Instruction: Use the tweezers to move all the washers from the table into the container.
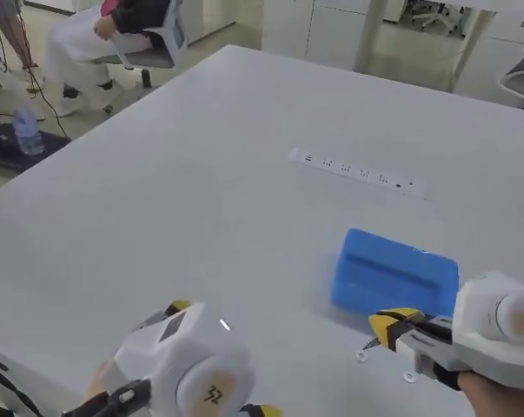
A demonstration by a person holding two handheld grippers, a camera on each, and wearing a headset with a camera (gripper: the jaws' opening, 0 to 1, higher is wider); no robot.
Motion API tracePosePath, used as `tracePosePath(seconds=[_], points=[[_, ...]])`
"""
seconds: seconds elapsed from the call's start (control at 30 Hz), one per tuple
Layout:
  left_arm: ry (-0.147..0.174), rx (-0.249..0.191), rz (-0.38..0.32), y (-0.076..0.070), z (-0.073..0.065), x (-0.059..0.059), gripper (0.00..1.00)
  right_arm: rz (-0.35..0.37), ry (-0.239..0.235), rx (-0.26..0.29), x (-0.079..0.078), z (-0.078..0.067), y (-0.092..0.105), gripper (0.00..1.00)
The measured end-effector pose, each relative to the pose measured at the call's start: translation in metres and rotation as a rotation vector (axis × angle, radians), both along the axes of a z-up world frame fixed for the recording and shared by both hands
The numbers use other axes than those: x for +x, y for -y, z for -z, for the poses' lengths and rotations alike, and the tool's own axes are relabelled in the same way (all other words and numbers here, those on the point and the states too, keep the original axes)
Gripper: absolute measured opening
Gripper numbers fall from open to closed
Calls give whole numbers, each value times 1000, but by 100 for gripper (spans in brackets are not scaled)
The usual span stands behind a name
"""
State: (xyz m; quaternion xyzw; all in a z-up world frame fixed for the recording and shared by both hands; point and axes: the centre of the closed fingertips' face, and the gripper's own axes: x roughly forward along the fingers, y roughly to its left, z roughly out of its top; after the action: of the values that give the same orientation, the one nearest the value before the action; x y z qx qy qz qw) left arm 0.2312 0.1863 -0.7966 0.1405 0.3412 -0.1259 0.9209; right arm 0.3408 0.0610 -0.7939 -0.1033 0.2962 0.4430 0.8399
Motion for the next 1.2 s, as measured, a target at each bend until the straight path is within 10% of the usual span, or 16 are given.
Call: tracePosePath(seconds=[1.2], points=[[-3, 6, -2, -2, 0, -1, 95, -23, -55, -78, -3, 18, 9, 3]])
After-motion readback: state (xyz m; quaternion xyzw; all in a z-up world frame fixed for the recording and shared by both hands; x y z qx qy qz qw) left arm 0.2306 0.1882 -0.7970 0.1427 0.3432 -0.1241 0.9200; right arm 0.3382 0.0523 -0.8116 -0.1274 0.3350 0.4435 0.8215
